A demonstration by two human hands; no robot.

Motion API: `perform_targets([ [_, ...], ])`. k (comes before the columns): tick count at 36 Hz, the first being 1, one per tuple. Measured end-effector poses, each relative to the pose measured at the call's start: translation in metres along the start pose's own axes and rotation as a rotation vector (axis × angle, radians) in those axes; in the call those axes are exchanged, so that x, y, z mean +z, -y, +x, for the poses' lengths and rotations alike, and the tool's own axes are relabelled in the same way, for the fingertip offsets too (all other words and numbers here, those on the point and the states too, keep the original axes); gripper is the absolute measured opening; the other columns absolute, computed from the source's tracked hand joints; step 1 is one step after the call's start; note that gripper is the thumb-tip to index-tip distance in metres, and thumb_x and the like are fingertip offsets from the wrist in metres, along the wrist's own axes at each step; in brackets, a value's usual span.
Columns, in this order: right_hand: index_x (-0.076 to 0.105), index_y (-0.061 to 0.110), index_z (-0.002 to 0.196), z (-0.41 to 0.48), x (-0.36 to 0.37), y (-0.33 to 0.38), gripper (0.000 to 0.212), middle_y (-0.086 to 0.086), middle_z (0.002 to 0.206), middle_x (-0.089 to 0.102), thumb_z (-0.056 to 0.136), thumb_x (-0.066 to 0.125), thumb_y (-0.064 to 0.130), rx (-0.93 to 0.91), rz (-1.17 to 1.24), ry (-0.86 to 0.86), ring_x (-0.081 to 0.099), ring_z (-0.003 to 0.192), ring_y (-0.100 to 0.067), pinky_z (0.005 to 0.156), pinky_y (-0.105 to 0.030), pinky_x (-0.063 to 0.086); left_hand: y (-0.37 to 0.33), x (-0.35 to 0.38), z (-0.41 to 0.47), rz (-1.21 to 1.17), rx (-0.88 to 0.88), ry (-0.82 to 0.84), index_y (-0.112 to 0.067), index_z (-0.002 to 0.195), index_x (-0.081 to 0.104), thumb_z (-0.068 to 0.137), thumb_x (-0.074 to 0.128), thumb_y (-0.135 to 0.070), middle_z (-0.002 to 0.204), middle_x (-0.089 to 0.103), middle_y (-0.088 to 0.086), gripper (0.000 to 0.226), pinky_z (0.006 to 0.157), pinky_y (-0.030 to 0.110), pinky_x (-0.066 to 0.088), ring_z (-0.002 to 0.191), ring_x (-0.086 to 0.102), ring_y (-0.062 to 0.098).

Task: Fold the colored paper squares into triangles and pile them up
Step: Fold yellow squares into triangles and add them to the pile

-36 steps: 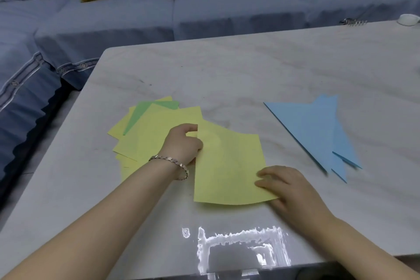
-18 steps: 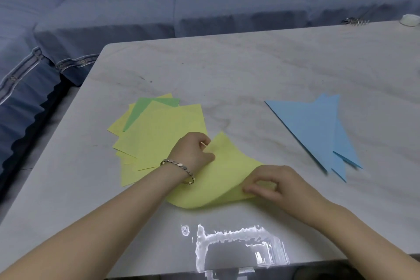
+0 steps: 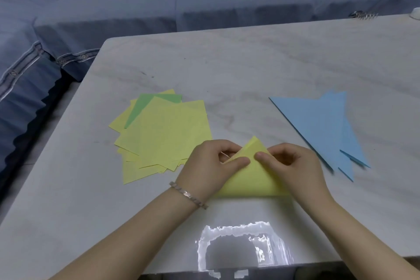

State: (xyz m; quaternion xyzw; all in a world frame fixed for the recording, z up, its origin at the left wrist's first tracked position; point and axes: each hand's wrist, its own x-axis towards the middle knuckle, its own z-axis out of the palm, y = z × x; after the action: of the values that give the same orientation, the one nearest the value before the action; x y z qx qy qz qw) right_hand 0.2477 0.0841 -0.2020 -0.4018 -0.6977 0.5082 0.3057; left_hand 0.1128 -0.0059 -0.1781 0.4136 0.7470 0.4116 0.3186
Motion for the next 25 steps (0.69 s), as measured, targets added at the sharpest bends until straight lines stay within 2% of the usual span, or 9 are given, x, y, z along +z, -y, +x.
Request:
perform_targets([
  [4,0.062,0.021,0.067,-0.003,-0.001,0.002,0.019,0.012,0.053,0.060,0.068,0.080,0.014,0.016,0.036,-0.069,0.051,0.051,-0.002,0.052,-0.008,0.039,0.002,0.007,-0.002,-0.136,-0.011,-0.133,-0.033,0.075,0.065,0.074,0.074,-0.009,0.063,0.056,-0.014,0.026,0.059,0.005,0.040,0.053,0.049,-0.003],
  [7,0.059,0.027,0.086,-0.006,-0.004,0.006,0.030,0.011,0.059,0.065,0.070,0.077,0.009,0.020,0.112,-0.075,0.055,0.053,0.000,0.057,-0.007,0.041,-0.001,0.011,-0.006,-0.198,-0.004,-0.193,-0.036,0.071,0.065,0.072,0.075,-0.005,0.060,0.058,-0.014,0.033,0.060,0.004,0.040,0.054,0.051,-0.002],
  [9,0.062,0.028,0.090,-0.007,-0.006,0.009,0.033,0.013,0.062,0.066,0.072,0.075,0.003,0.014,0.154,-0.046,0.057,0.056,0.001,0.059,-0.005,0.042,-0.002,0.011,-0.008,-0.206,0.007,-0.224,-0.036,0.068,0.066,0.072,0.075,-0.004,0.059,0.060,-0.014,0.033,0.059,0.002,0.039,0.056,0.053,-0.002],
  [15,0.068,0.028,0.073,-0.010,-0.009,0.014,0.028,0.019,0.061,0.066,0.072,0.074,0.000,-0.028,0.101,-0.018,0.058,0.059,0.005,0.061,-0.003,0.042,-0.005,0.012,-0.015,-0.242,-0.018,-0.231,-0.036,0.066,0.068,0.072,0.074,-0.006,0.056,0.063,-0.019,0.031,0.060,0.001,0.040,0.059,0.055,-0.005],
  [21,0.069,0.029,0.070,-0.011,-0.011,0.015,0.028,0.019,0.059,0.065,0.072,0.074,0.001,-0.025,0.088,-0.012,0.058,0.058,0.005,0.059,-0.003,0.040,-0.005,0.012,-0.019,-0.242,-0.010,-0.212,-0.032,0.072,0.070,0.074,0.072,-0.005,0.057,0.063,-0.028,0.027,0.061,0.001,0.039,0.060,0.056,-0.010],
  [25,0.069,0.029,0.070,-0.012,-0.013,0.017,0.028,0.019,0.056,0.064,0.072,0.075,0.002,-0.035,0.072,-0.001,0.057,0.056,0.006,0.058,-0.003,0.039,-0.005,0.013,-0.022,-0.245,-0.012,-0.210,-0.035,0.071,0.068,0.076,0.071,-0.006,0.059,0.063,-0.029,0.030,0.061,0.002,0.039,0.060,0.055,-0.010],
])
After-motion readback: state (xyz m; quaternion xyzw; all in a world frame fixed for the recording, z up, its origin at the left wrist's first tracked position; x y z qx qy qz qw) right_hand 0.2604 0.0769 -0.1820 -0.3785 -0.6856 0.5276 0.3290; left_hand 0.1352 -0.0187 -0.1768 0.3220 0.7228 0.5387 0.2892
